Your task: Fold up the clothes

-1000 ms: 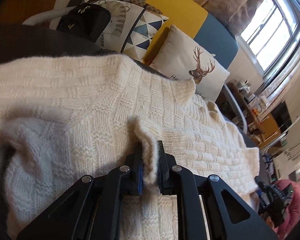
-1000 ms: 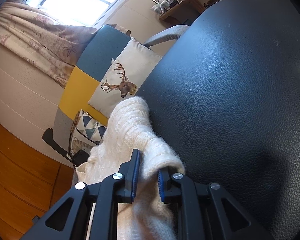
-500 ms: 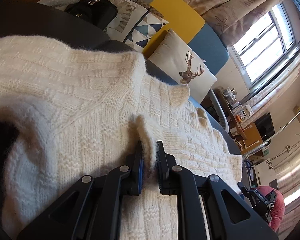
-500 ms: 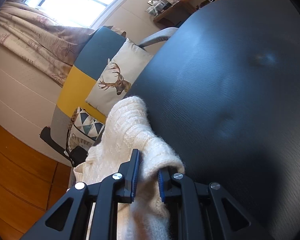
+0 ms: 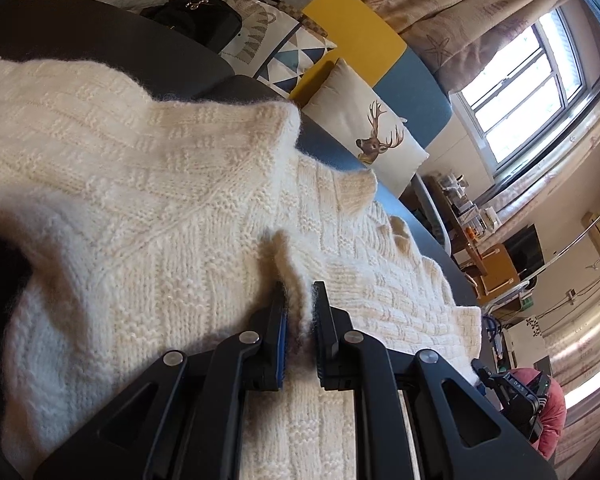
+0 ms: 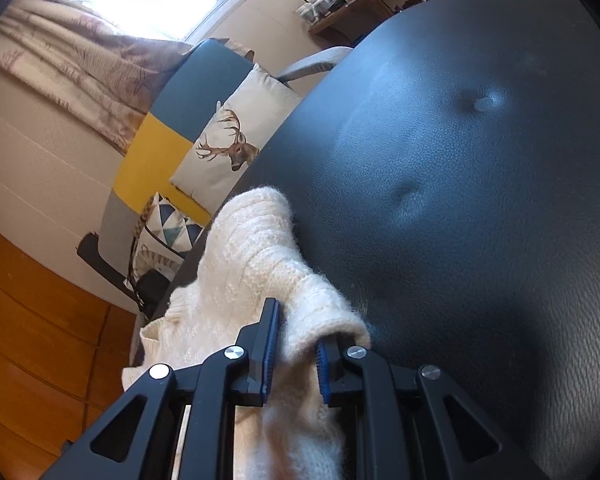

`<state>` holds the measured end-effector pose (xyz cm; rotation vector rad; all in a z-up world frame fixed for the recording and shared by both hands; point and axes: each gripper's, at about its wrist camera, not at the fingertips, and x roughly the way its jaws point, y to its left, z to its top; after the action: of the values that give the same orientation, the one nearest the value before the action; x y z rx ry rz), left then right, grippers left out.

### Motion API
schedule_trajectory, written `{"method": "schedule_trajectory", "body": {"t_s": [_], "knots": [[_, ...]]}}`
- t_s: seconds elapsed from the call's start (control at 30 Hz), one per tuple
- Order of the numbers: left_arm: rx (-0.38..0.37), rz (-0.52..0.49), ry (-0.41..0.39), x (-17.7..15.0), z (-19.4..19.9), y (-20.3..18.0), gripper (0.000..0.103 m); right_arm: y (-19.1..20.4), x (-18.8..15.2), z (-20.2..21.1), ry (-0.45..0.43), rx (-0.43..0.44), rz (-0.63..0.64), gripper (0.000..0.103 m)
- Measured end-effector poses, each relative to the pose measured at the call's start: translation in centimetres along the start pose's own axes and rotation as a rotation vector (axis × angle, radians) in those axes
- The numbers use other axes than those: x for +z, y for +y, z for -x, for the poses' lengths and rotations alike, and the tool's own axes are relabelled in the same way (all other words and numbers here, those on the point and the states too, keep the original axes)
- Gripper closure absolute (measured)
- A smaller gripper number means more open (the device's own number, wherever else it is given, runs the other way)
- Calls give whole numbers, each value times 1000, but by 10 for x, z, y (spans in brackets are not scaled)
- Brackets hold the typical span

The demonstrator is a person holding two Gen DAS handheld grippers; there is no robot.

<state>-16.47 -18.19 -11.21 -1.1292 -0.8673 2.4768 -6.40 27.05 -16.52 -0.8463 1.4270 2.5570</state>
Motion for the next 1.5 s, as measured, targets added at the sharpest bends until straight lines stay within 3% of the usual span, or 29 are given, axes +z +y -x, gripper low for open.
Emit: {"method": "schedule_trajectory", "body": {"t_s": [0.07, 0.2, 0.5, 0.6, 0.7, 0.8, 0.9, 0.93, 1.03, 1.2, 1.27, 1.33, 1.4, 1.5], "knots": [[2, -4, 0, 2, -3, -1, 90, -6, 2, -1, -2, 13, -29, 97], [-11, -11, 8, 7, -11, -2, 90, -2, 10, -7, 12, 2, 5, 96], [-38, 5, 8, 10, -14, 1, 90, 7, 33, 44, 24, 67, 87, 77], [-45, 9, 9, 10, -14, 2, 90, 23, 43, 57, -4, 97, 168, 77], [-48, 12, 8, 11, -15, 3, 90, 63, 57, 27, 39, 75, 329, 77], [-52, 15, 8, 11, -15, 4, 90, 88, 60, -28, 147, 10, 480, 77], [-57, 15, 10, 12, -15, 4, 90, 89, 61, -77, 193, -175, 571, 79], [-59, 15, 10, 12, -15, 4, 90, 83, 65, -87, 184, -211, 562, 84], [-67, 16, 10, 14, -18, 4, 90, 64, 81, -100, 142, -197, 479, 94], [-69, 16, 10, 19, -24, 3, 90, 58, 100, -108, 159, -142, 423, 95], [-71, 18, 10, 19, -25, 3, 90, 63, 108, -92, 139, -137, 393, 88], [-74, 20, 9, 19, -25, 3, 90, 73, 106, -60, 88, -75, 371, 79], [-78, 22, 9, 19, -25, 4, 90, 88, 92, -23, 64, -11, 396, 79], [-81, 26, 10, 19, -24, 4, 90, 90, 58, 9, 140, -7, 413, 79]]}}
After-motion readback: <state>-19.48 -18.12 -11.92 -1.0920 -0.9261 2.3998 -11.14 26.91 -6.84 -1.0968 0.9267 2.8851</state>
